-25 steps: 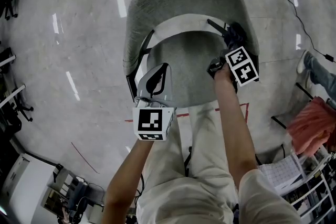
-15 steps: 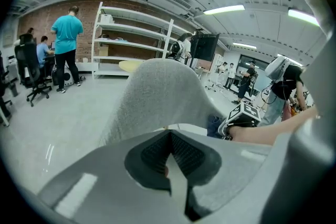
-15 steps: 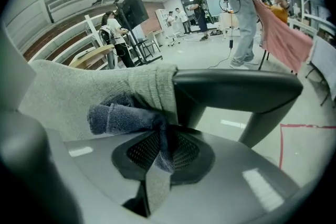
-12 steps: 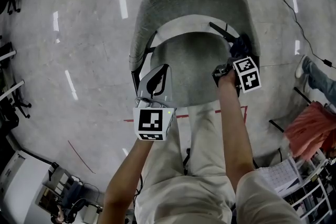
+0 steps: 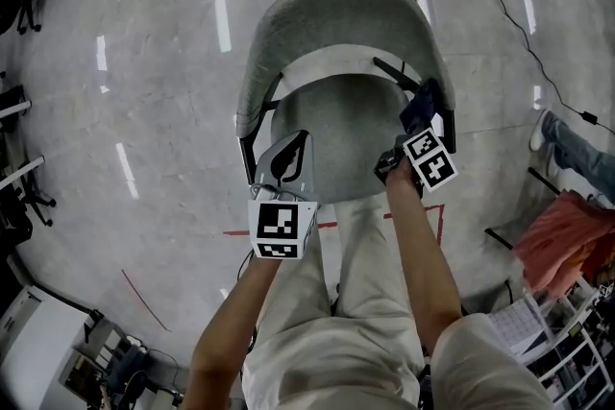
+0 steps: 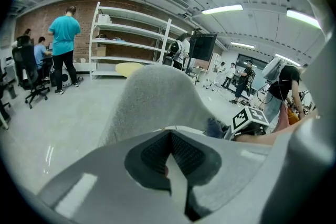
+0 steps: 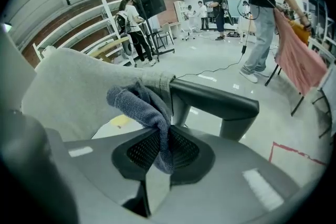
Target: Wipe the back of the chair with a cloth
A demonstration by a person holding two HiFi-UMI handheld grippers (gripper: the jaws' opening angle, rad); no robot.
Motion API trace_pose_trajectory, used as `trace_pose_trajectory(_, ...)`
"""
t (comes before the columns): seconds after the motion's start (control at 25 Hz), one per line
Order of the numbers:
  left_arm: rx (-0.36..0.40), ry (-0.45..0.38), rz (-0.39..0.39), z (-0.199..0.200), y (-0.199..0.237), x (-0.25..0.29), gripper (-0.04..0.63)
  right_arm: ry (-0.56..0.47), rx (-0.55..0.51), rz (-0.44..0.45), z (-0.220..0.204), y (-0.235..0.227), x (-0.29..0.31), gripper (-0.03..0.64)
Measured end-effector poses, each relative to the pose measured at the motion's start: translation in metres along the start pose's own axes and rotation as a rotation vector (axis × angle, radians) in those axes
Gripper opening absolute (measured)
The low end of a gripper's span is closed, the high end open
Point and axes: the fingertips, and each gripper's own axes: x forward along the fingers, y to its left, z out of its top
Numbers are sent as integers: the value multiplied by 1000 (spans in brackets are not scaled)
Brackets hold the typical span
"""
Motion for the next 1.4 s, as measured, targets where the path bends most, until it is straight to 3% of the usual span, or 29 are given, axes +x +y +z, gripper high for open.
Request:
trace_pose_trajectory(0.24, -22, -4, -9, 23, -9, -19, 0, 47, -91, 74, -2, 29, -32, 71)
trace_pose_trajectory(0.72, -52, -73, 8, 90, -23, -60, 0, 52, -256, 314, 36, 99, -110, 71)
trace_pose_trajectory(1.0, -92, -62, 10, 126, -38, -76, 0, -17, -497, 505, 67, 144, -172, 72)
trace_pose_trajectory(1.4, -77, -139, -36, 186, -76, -104, 0, -68, -531, 690, 120, 184, -263, 72)
